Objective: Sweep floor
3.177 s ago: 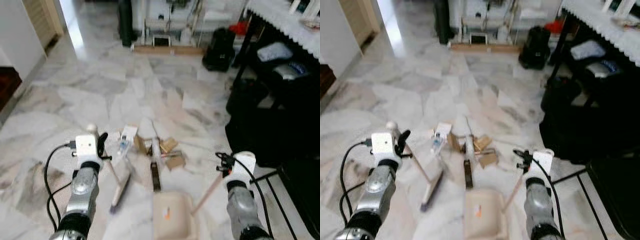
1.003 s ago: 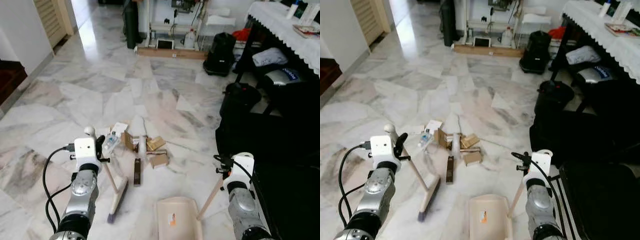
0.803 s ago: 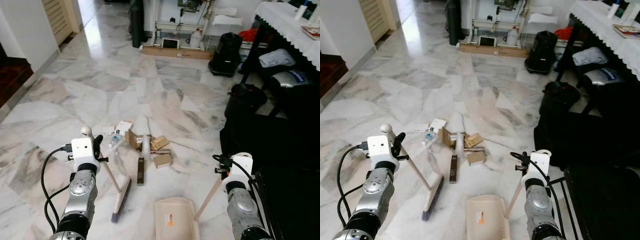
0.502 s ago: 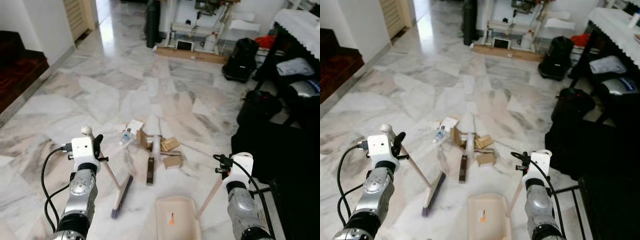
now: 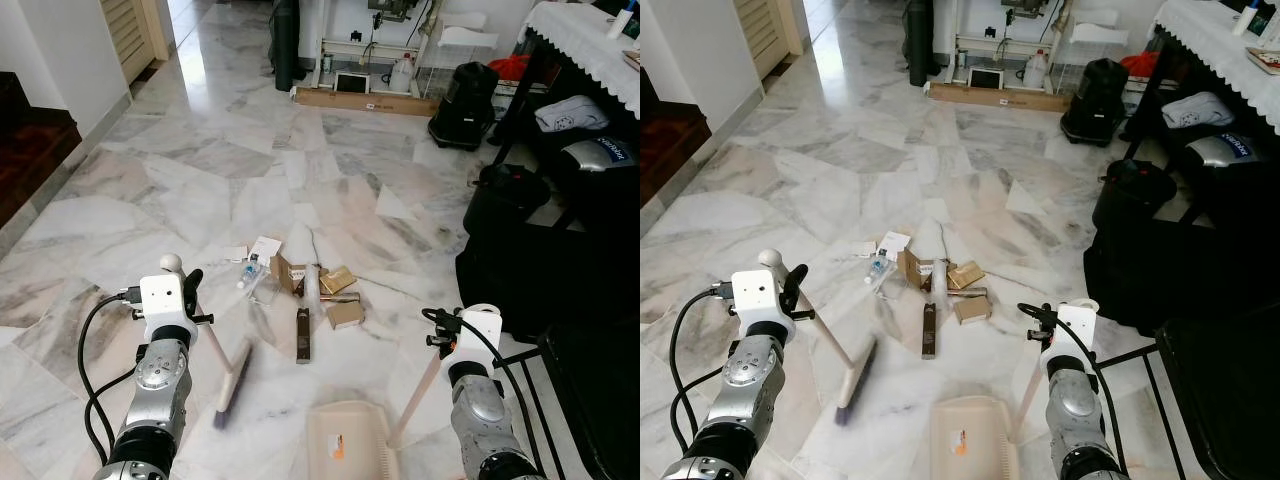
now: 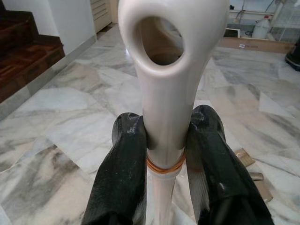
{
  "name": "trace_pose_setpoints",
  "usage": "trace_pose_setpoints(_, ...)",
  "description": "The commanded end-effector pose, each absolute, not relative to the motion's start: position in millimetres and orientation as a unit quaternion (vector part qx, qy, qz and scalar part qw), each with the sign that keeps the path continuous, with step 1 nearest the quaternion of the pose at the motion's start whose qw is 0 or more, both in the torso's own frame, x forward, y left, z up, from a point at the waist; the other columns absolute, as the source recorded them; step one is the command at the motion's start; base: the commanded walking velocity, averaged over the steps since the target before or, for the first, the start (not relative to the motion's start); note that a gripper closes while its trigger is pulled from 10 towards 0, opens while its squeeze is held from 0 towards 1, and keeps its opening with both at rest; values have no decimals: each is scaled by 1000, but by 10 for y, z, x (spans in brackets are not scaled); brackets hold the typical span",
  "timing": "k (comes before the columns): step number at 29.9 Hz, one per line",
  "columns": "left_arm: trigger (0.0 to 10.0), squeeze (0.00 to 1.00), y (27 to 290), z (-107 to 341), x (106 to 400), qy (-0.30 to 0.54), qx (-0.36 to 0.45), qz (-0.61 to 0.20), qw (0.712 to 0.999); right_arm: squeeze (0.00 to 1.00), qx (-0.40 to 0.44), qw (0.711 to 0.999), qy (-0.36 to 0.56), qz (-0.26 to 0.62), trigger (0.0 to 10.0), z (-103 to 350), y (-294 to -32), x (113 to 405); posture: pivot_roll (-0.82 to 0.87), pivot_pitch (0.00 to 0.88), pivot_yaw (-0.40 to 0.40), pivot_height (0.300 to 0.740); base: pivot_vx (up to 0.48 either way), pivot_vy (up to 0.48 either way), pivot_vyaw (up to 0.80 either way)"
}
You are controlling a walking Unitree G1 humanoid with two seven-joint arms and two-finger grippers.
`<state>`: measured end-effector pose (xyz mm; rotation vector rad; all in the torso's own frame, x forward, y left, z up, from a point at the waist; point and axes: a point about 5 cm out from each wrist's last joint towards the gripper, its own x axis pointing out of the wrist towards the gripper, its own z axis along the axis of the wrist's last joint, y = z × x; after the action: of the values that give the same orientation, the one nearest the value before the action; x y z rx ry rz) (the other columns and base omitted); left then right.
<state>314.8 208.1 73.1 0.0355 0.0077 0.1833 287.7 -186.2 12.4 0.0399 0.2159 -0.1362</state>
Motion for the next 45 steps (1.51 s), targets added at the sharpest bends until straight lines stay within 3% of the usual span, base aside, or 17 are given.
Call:
trace_pose_setpoints(1, 10000, 0, 2061, 783, 3181, -6, 24, 86, 996, 0, 21, 992, 100, -74, 10000, 159, -1893, 2901, -28, 48, -58, 740, 0, 0, 0)
trace_pose_setpoints(18, 10000, 0, 2065, 784, 3177, -7, 26, 86, 996, 0, 22, 992, 100, -74, 10000, 158, -1890, 2900, -25, 42, -58, 740, 0, 0, 0)
trace_pose_setpoints(45, 10000, 0, 2090, 781, 3170, -7, 29, 94, 995, 0, 26, 992, 94, -80, 10000, 177, -1905, 2915, -23, 40, -58, 740, 246, 0, -108)
